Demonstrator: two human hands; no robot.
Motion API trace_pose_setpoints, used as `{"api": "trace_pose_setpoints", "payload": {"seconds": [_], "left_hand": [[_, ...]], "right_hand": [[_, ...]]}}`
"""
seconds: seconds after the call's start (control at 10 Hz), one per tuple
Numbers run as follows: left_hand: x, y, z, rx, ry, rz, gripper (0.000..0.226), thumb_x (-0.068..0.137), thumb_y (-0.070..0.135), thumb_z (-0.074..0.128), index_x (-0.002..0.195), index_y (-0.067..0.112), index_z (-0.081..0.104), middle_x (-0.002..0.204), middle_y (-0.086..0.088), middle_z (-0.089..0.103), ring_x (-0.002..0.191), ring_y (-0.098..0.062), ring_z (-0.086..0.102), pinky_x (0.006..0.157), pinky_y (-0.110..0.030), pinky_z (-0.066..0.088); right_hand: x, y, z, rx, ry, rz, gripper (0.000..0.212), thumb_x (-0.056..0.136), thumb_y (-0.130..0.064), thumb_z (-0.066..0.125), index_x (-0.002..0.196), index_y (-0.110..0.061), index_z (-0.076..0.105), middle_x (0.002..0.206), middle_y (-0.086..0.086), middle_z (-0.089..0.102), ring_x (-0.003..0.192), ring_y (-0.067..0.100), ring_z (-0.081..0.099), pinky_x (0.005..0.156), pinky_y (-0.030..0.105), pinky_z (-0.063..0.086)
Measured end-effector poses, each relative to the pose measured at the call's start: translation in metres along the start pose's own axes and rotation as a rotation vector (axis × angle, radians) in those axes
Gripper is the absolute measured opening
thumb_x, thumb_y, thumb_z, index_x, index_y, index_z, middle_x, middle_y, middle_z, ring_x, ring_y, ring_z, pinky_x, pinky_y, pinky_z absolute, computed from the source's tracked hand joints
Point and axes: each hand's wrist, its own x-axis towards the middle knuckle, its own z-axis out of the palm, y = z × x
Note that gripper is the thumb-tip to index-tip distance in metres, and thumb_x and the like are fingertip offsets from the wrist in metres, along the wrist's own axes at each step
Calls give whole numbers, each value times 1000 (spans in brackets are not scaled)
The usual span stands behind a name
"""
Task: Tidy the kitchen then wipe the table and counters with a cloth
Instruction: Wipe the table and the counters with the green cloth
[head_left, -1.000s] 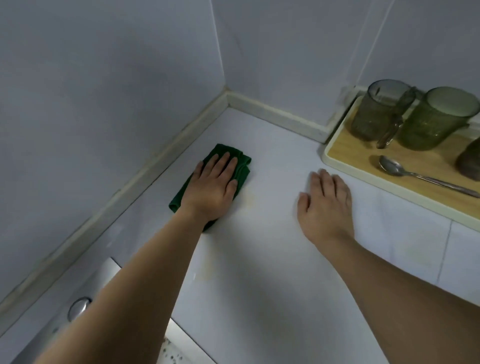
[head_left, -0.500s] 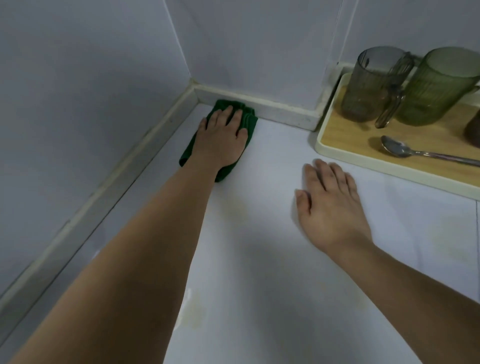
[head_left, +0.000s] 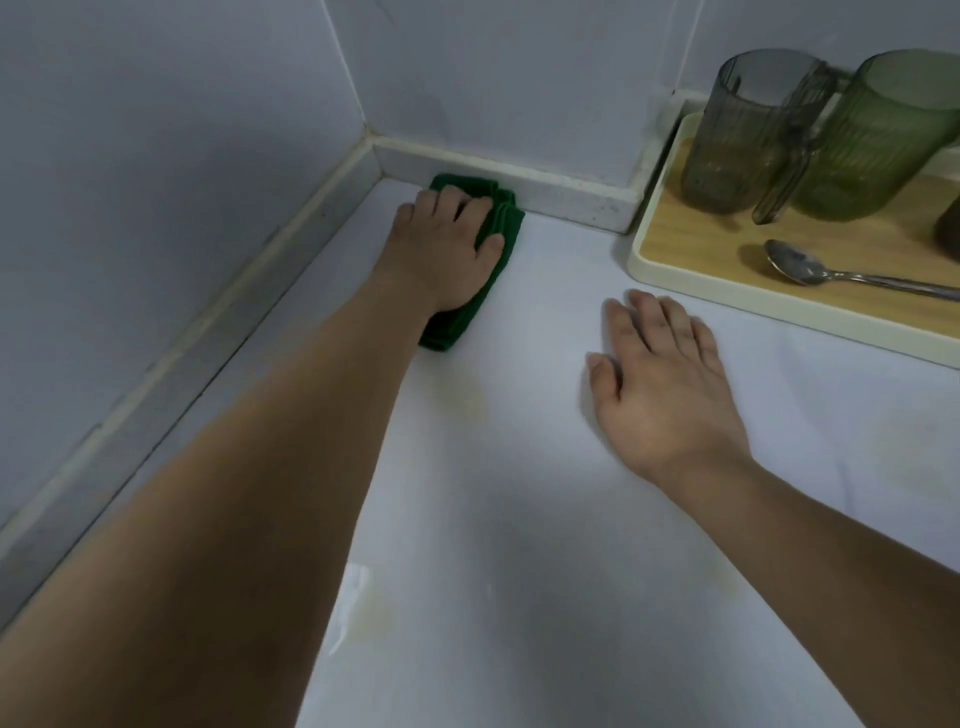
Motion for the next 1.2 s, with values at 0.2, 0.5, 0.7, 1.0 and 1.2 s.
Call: {"api": "trace_pose_setpoints", "payload": {"seconds": [0.2,0.5,0.7,1.0,1.2], "left_hand": [[-1,1,13,-117,-52,6,59,102,40,23,154,13,14,161,-10,9,148,-26,6,121,-42,2],[-56,4,3,-142,-110,32,59,102,43,19,155,21,4,163,-5,2,149,-23,3,121,-40,2],[-126,-8,-4,-132,-161,48,63,98,50,11,155,26,1,163,1,-2,149,-17,-2,119,-34,-3],[-240,-18,-15,-113,-199,-20,65,93,57,3,153,35,-7,162,8,-8,148,-12,-9,120,-34,-7],[-283,-15,-20,-131,-203,-48,63,94,57,4,153,37,-5,161,10,-7,148,-10,-10,120,-33,-7]], "right_hand": [[1,1,0,-1,-11,-1,59,100,-41,15,155,-21,7,162,0,1,148,18,-6,120,36,-6],[-1,0,-2,1,4,13,57,101,-40,19,154,-20,13,161,1,6,148,19,-1,120,35,-5],[-3,-2,-3,-16,12,12,57,100,-40,20,153,-20,16,161,2,10,148,21,3,121,37,-1],[-2,1,3,-36,58,-11,57,99,-38,22,151,-16,23,160,7,16,147,26,11,120,40,4],[-3,1,3,-9,56,-6,57,99,-37,24,151,-16,23,159,6,16,147,25,10,120,39,3]]}}
